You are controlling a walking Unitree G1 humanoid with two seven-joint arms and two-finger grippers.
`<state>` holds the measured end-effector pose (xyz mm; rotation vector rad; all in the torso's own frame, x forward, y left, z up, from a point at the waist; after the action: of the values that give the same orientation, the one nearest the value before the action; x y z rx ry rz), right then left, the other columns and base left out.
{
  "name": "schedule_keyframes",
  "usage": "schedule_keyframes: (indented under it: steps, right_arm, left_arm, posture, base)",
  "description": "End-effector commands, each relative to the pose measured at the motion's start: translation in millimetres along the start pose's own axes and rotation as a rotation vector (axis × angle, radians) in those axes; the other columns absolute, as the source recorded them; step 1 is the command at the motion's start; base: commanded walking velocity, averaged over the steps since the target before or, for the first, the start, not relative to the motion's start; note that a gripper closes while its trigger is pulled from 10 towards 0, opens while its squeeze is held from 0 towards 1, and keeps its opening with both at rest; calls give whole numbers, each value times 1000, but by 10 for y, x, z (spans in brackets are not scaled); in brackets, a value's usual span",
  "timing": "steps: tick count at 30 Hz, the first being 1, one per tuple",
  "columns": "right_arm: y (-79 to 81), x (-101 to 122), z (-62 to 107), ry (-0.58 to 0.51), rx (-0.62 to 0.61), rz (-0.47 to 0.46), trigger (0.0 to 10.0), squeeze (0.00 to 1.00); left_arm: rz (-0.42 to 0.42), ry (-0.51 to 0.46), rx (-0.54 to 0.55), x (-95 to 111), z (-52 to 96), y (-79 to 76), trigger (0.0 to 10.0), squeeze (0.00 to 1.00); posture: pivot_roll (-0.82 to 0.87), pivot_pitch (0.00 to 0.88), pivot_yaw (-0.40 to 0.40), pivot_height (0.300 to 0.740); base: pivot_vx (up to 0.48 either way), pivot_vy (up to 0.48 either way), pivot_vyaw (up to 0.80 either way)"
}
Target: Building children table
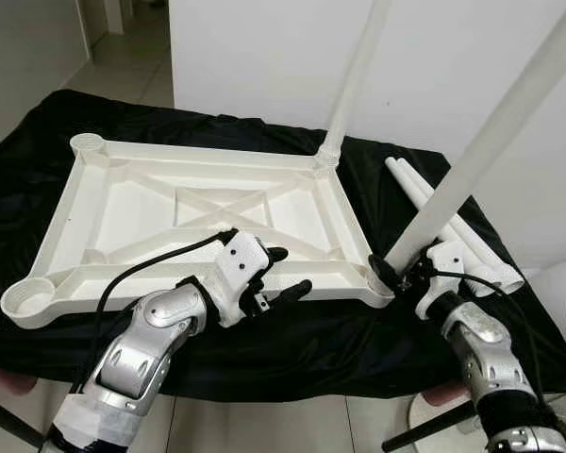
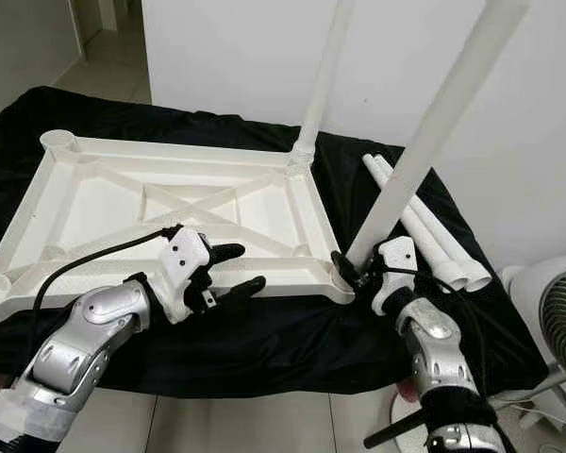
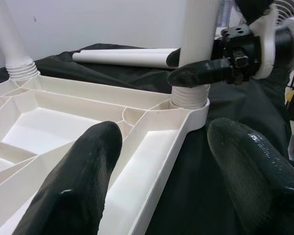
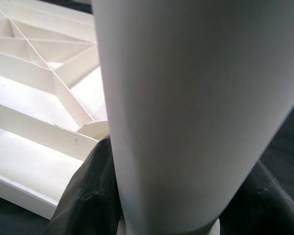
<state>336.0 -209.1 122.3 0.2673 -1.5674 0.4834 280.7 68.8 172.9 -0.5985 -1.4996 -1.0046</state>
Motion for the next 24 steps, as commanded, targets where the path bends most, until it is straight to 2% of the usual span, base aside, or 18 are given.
schedule_keyframes:
  steps: [1,3,4,7,9,11,13,17,24]
  right_arm:
    - [-102,-153,91,82,-40,-32,10000,0]
    - [-102,-153,91,82,-40,-32,10000,0]
    - [-133,-187,73,106,-59,-73,10000,0]
    - [-136,-199,62,110,-68,-93,10000,0]
    - [-101,-221,34,101,-69,-163,10000,0]
    - [-70,-234,22,101,-60,-167,10000,0]
    - [-33,-261,-8,100,-63,-223,10000,0]
    - [22,-295,-41,101,-59,-260,10000,0]
    - [60,-308,-61,98,-62,-248,10000,0]
  left_arm:
    - [-5,-2,-19,11,-36,-22,10000,0]
    - [-5,-2,-19,11,-36,-22,10000,0]
    - [-5,-2,-11,14,-27,-7,10000,0]
    - [-5,-1,-9,12,-24,-4,10000,0]
    - [-6,-2,-6,14,-22,0,10000,0]
    - [-5,-2,-5,15,-21,1,10000,0]
    - [-6,-2,-3,19,-17,2,10000,0]
    - [-7,-2,-2,22,-13,2,10000,0]
    - [-6,-2,-1,26,-9,3,10000,0]
  posture:
    - [85,19,-140,740]
    - [85,19,-140,740]
    - [88,21,-143,740]
    - [88,21,-143,740]
    - [89,29,-147,740]
    - [89,29,-147,740]
    - [91,32,-147,740]
    - [91,35,-148,740]
    - [93,38,-148,740]
  base:
    - [0,0,0]
    - [0,0,0]
    - [0,0,0]
    - [0,0,0]
    - [0,0,0]
    - [0,0,0]
    - [0,0,0]
    - [0,0,0]
    - [0,0,0]
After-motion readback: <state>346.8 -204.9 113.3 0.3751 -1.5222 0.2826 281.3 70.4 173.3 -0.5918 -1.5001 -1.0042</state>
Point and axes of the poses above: a point about 5 cm out from each wrist's last joint towards the gripper, its own z axis pointing back from the gripper into the wrist, its own x axis along the axis of the wrist's last joint, y = z × x, the point moved 2 cm from there along -z, pointing out of the wrist towards the gripper, and after that the axes turned 1 degree about -z, right-handed, at the moved point
